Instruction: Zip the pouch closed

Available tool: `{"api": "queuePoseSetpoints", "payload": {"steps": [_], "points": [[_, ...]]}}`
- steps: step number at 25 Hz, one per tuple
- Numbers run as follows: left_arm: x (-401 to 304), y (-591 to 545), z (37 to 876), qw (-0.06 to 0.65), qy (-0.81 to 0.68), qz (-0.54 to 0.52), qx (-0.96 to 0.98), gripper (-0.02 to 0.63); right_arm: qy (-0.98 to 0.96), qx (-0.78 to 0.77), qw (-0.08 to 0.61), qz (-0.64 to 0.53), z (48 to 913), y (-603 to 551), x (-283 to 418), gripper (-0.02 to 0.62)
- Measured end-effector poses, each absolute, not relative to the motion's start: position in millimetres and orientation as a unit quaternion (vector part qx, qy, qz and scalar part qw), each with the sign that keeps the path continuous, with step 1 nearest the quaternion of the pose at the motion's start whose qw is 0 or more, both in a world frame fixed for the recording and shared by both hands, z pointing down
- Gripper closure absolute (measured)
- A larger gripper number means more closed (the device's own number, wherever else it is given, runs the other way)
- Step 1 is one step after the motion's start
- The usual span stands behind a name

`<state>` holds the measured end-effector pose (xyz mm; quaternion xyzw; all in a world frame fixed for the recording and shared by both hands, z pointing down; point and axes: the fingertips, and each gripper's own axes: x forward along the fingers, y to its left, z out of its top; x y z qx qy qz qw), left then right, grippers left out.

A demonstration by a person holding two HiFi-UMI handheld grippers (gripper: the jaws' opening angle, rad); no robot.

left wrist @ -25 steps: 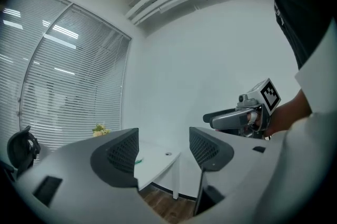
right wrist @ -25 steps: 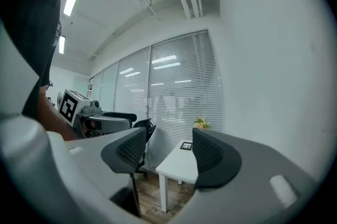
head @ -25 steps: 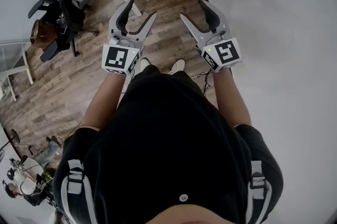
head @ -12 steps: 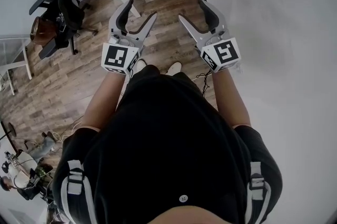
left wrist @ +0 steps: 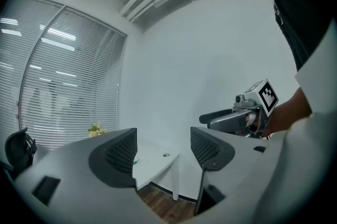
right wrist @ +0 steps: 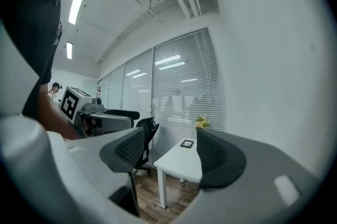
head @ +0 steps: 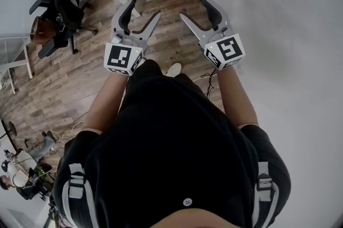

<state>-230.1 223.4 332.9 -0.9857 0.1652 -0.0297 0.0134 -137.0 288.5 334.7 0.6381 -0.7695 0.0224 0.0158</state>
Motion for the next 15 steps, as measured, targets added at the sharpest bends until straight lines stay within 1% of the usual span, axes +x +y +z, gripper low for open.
{"api": "queuePoseSetpoints", "payload": {"steps": [7,15], "points": [[-215,216,338,0.012,0.163,-0.033,-0.986,0.299,-0.767,0.641,0.020,0.022,340,277,-122,0.273],[-197,166,347,0.004,0.166,-0.035,-0.986,0.299,-0.765,0.643,0.023,0.025,348,230,-100,0.273]]}}
